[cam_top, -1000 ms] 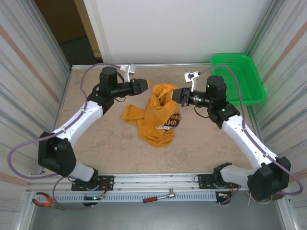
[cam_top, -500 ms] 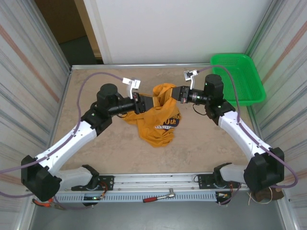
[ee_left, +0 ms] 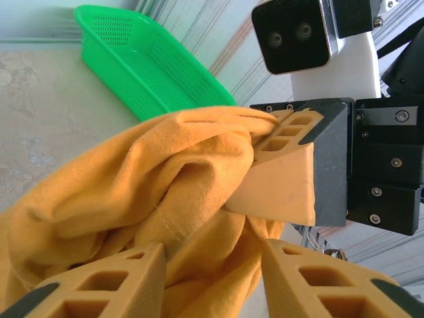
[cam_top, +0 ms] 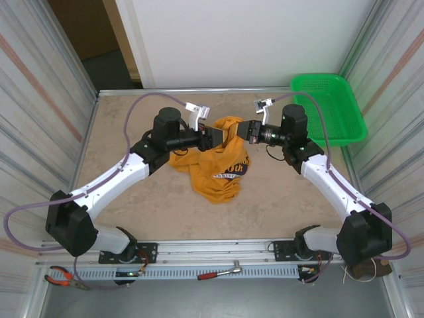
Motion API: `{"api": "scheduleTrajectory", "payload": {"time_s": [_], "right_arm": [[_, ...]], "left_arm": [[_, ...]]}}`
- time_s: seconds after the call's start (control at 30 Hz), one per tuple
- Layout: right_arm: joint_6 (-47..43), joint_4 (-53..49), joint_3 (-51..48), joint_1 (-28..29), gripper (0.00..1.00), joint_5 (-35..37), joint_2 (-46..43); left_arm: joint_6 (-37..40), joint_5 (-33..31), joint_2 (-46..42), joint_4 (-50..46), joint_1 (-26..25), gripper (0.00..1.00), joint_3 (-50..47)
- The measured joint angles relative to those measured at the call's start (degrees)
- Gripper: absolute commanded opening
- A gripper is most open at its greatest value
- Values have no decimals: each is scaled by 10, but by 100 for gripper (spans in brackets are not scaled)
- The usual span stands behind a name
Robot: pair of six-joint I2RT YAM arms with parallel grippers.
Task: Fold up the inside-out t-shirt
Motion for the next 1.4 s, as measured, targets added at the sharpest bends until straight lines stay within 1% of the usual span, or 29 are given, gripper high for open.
{"api": "scheduleTrajectory", "payload": {"time_s": [0.07, 0.23, 0.37, 0.53, 0.63, 0.77, 1.1, 1.2, 1.4], "right_arm": [[0, 0, 0, 0, 0, 0, 0], [0, 0, 0, 0, 0, 0, 0], [0, 0, 0, 0, 0, 0, 0], [0, 0, 0, 0, 0, 0, 0], [0, 0, 0, 0, 0, 0, 0], [0, 0, 0, 0, 0, 0, 0], [0, 0, 0, 0, 0, 2, 0], [0, 0, 0, -1, 0, 2, 0], [0, 0, 0, -4, 0, 2, 0]], "left_arm": [[0, 0, 2, 0, 0, 40, 3], [7, -17, 2, 0, 0, 47, 6], [12, -42, -4, 5, 0, 47, -4], [15, -57, -8, 6, 0, 48, -9], [15, -58, -8, 11, 0, 47, -9], [13, -53, -6, 24, 0, 41, -9], [4, -27, 12, 52, 0, 43, -15], [-4, -25, 12, 63, 0, 38, -28], [-19, -23, 16, 72, 0, 20, -46]]}}
